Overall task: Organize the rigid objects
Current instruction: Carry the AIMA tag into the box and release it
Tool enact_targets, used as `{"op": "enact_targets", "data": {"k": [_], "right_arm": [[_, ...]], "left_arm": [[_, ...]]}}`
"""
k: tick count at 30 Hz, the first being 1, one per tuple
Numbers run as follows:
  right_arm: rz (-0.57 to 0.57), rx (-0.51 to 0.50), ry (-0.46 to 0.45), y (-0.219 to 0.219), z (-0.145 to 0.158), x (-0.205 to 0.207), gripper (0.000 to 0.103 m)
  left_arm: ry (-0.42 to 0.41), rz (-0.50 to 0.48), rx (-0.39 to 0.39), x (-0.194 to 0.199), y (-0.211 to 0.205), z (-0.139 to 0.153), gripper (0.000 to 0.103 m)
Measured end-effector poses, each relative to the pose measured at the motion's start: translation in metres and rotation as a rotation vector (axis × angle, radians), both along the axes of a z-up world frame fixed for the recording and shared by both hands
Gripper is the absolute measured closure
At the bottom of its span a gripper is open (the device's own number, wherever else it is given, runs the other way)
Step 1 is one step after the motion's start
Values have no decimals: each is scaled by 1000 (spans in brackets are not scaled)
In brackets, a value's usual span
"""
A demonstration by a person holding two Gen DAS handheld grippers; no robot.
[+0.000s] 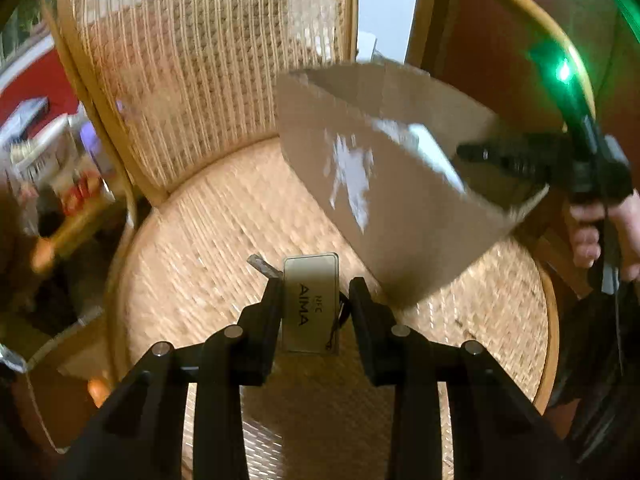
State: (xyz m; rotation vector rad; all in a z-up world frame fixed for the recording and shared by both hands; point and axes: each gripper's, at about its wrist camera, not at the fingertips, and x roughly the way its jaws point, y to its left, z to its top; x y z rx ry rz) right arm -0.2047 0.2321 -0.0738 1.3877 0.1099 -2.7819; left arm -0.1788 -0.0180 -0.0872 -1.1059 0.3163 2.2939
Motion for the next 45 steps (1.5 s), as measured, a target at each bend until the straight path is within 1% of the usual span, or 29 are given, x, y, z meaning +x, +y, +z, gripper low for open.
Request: {"op": "enact_targets", "data": {"k": [1,3,6,9,11,12,15,17,21,24,30,32,33,34,36,37,38,39,41,45], "right_arm": [[0,0,0,0,0,0,96],[2,0,-1,0,0,-1,96],[3,1,-1,0,0,-1,96],[1,0,-1,-1,0,-1,96],[2,0,0,-1,0,-1,96],[1,1,0,-1,0,-2,96],[1,-1,0,-1,0,-2,96],[6,0,0,-2,0,-3,96],[28,-9,0,-4,0,-7,96],[33,-9,1,-4,-1,-9,96],[34,-6,2,-5,0,-10,96],[34,-7,2,-5,-1,-9,96],[33,-8,2,-5,-1,-9,96],[33,-7,2,-6,0,-9,96],[33,-10,2,-5,0,-9,96],[34,-8,1,-6,0,-9,96],[35,-9,1,-6,0,-9,96],[36,-11,0,-5,0,-9,96],[45,-10,2,-5,0,-9,96],[59,-15,2,-5,-1,-9,96]], "left_arm": [[27,6,10,-2,-1,10,71],[67,18,63,-1,-4,37,71],[120,-6,149,4,1,70,71],[122,-54,239,2,20,92,71],[100,-104,283,4,38,99,71],[94,-119,290,3,46,99,71],[60,-152,274,1,76,91,71],[11,-148,248,-5,92,77,71],[-53,-96,178,-18,106,45,71],[-86,-68,166,-28,107,32,71],[-69,-70,153,-27,109,29,71],[-63,-73,143,-27,110,28,69],[-63,-69,142,-34,107,28,68],[-64,-67,145,-29,107,30,68],[-61,-64,156,-31,106,32,60],[-53,-61,161,-33,103,32,45],[-32,-47,160,-32,102,36,26],[-4,-27,160,-30,98,40,20],[32,-9,164,-28,89,47,18],[69,57,155,-30,59,56,17]]}}
